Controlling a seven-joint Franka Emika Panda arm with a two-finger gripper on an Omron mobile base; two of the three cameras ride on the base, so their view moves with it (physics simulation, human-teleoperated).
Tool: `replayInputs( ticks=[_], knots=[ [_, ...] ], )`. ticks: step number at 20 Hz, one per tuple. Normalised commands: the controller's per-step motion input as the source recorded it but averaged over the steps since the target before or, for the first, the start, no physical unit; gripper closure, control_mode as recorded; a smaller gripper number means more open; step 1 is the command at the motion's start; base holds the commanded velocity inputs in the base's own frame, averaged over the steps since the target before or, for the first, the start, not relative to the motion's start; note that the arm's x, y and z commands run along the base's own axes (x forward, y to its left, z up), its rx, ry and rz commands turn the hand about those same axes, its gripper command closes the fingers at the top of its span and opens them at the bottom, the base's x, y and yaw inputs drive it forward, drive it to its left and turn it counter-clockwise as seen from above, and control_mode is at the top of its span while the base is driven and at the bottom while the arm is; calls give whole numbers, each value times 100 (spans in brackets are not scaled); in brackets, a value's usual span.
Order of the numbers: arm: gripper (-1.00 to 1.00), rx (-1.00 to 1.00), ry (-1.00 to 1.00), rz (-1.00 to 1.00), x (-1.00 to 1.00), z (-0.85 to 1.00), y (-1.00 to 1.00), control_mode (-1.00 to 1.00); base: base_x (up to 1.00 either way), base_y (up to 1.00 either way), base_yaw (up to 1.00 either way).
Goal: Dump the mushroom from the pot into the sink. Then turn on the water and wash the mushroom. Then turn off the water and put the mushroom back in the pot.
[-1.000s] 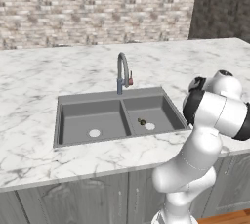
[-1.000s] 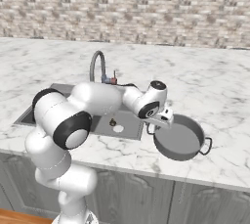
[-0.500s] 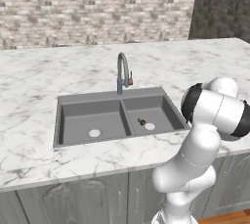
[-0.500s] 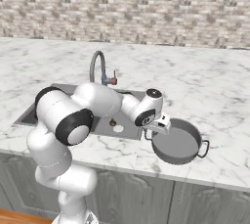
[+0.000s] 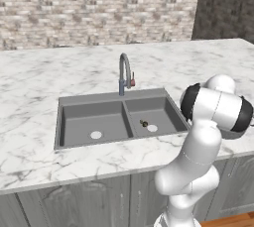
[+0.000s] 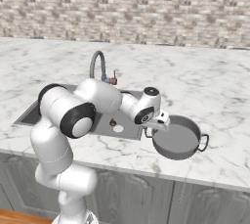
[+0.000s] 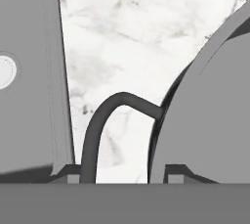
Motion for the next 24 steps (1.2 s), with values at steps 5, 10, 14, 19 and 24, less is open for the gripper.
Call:
replayInputs(
  ticks=[5,10,14,19,24],
  knots=[
    [-100,-4,0,4,0,-1,0,-100,0,0,0],
    [-100,0,0,1,-17,3,0,-100,0,0,0],
    [-100,0,0,0,-16,12,0,-100,0,0,0],
    [-100,0,-9,0,-28,44,8,-100,0,0,0],
    [-100,0,-22,0,-52,84,25,-100,0,0,0]
  ],
)
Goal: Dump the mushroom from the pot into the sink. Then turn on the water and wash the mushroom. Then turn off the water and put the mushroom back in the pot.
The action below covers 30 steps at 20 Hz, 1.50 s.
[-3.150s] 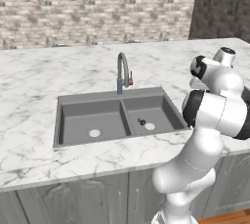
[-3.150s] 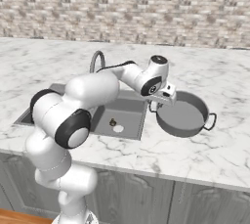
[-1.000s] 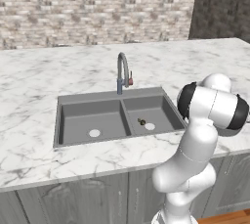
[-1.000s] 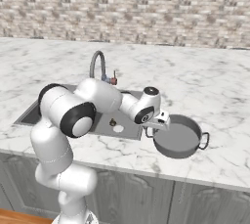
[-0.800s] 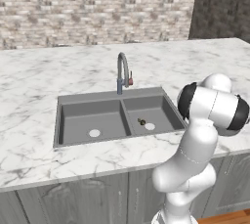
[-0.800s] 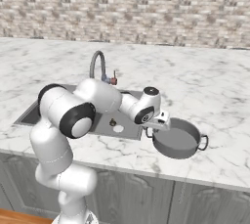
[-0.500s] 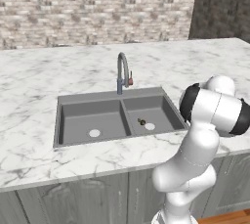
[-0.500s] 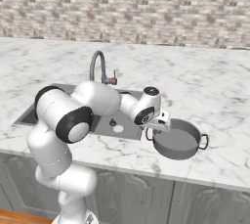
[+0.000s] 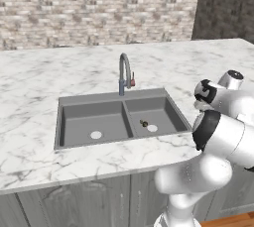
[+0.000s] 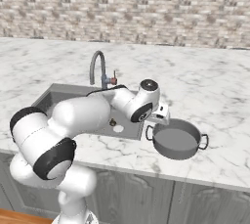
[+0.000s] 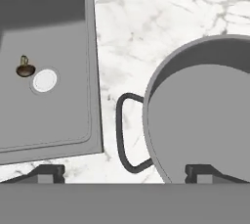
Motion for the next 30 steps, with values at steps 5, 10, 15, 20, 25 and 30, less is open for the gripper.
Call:
replayInputs(
  ticks=[5,10,15,20,25,30],
  knots=[
    [-100,1,-18,3,-23,80,50,-100,0,0,0],
    [-100,8,-9,12,7,65,52,-100,0,0,0],
    [-100,11,-7,14,24,46,33,-100,0,0,0],
    [-100,11,-3,13,29,29,37,-100,0,0,0],
    [-100,9,0,12,50,11,35,-100,0,0,0],
    [-100,5,-1,10,42,1,27,-100,0,0,0]
  ],
)
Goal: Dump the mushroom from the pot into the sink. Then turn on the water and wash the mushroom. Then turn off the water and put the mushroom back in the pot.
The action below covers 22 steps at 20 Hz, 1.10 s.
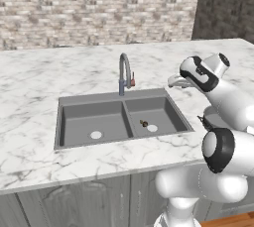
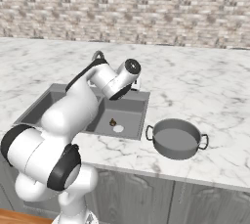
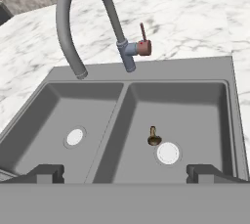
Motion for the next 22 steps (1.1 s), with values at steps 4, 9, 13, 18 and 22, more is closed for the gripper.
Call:
replayInputs(
  ticks=[4,9,13,18,22],
  knots=[
    [-100,2,-6,4,38,0,25,-100,0,0,0],
    [-100,0,-9,4,41,0,24,-100,0,0,0],
    [-100,1,-9,3,36,0,22,-100,0,0,0],
    [-100,0,-4,2,37,0,19,-100,0,0,0],
    [-100,0,0,0,37,0,11,-100,0,0,0]
  ],
)
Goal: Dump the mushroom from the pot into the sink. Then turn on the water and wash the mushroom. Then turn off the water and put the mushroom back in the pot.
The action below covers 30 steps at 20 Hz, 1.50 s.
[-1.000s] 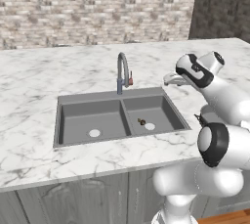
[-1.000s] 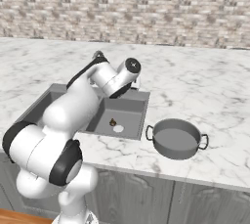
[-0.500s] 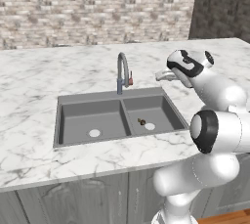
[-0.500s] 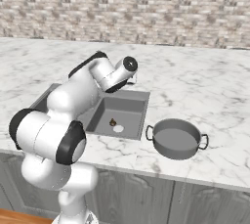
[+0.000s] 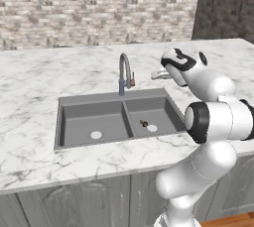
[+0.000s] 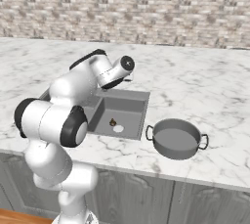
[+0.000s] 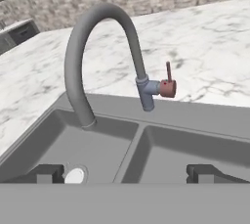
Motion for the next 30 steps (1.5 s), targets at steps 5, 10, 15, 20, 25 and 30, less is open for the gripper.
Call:
replayInputs(
  ticks=[5,10,15,20,25,30],
  knots=[
    [-100,0,0,0,37,0,12,-100,0,0,0],
    [-100,0,0,1,34,-5,12,-100,0,0,0],
    [-100,0,0,1,26,-15,9,-100,0,0,0],
    [-100,0,0,0,23,-22,10,-100,0,0,0],
    [-100,0,0,0,31,-18,9,-100,0,0,0],
    [-100,0,0,0,32,-20,4,-100,0,0,0]
  ],
)
